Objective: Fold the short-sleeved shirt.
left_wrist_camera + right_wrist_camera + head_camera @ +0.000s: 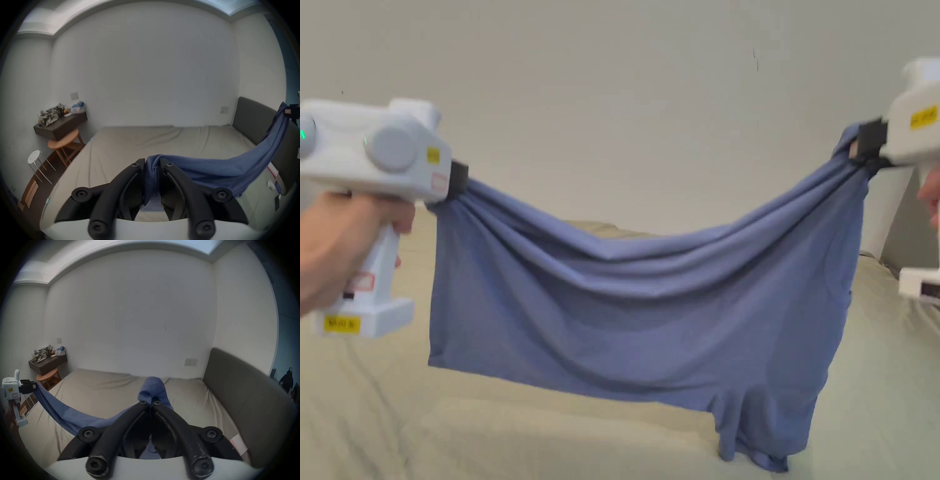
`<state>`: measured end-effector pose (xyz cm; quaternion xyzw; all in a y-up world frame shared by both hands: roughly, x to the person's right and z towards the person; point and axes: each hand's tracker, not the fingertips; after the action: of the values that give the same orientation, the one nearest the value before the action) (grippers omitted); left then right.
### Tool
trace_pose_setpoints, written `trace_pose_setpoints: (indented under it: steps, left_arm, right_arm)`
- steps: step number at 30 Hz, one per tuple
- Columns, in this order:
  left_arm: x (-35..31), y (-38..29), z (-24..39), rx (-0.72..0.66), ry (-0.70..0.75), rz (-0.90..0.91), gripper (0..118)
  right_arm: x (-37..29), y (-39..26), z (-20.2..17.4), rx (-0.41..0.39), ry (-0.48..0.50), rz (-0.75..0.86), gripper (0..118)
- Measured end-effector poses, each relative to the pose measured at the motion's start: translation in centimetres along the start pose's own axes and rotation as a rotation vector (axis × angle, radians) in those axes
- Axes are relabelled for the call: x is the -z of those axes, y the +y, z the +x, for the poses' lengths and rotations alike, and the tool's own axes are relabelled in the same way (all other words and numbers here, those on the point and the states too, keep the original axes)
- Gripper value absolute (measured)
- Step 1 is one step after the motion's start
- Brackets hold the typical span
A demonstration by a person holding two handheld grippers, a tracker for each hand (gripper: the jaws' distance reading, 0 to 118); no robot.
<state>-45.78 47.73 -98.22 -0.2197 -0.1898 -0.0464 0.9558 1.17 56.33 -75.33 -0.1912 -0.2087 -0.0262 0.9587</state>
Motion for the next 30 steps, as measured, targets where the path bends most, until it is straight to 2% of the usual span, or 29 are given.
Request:
trace_pose_setpoints:
  steps: [4, 6, 8, 11, 14, 15, 17, 19, 21, 25, 30]
  left_arm:
    - [3.1, -9.9, 1.6, -0.019, -0.002, -0.175, 17]
    - [5.1, -14.7, 1.2, -0.055, -0.037, -0.246, 17]
    - [5.1, -19.7, 1.6, -0.034, -0.056, -0.294, 17]
    - [2.8, -26.4, 1.9, 0.02, -0.095, -0.38, 17]
    - [1.7, -31.9, 0.5, 0.017, -0.106, -0.425, 17]
    - [1.0, -32.8, 0.0, 0.008, -0.11, -0.44, 17]
    - [-0.7, -35.0, -1.0, -0.025, -0.112, -0.448, 17]
    - [-3.3, -35.8, -0.8, 0.021, -0.105, -0.487, 17]
    - [-4.1, -36.2, -1.5, 0.043, -0.116, -0.496, 17]
    - [-6.4, -34.8, -3.9, -0.025, -0.155, -0.473, 17]
    - [-10.0, -35.4, -6.5, 0.014, -0.169, -0.512, 16]
  right_arm:
    - [4.7, -10.7, -0.1, 0.126, 0.084, -0.118, 0]
    - [6.4, -16.7, -0.3, 0.129, 0.093, -0.229, 0]
    - [6.9, -23.3, -0.7, 0.12, 0.08, -0.31, 0]
    - [5.9, -31.9, -0.5, 0.161, 0.068, -0.418, 0]
    - [5.0, -38.0, 0.5, 0.155, 0.046, -0.533, 0]
    - [3.7, -39.3, 0.9, 0.174, 0.046, -0.539, 0]
    - [1.9, -41.4, 2.4, 0.294, 0.06, -0.518, 0]
    - [0.5, -42.8, 3.8, 0.37, 0.081, -0.555, 0]
    - [-0.7, -43.2, 5.2, 0.352, 0.044, -0.563, 0]
    - [-3.6, -42.6, 8.1, 0.369, 0.04, -0.547, 0]
    - [-9.1, -41.9, 9.1, 0.357, 0.065, -0.549, 0]
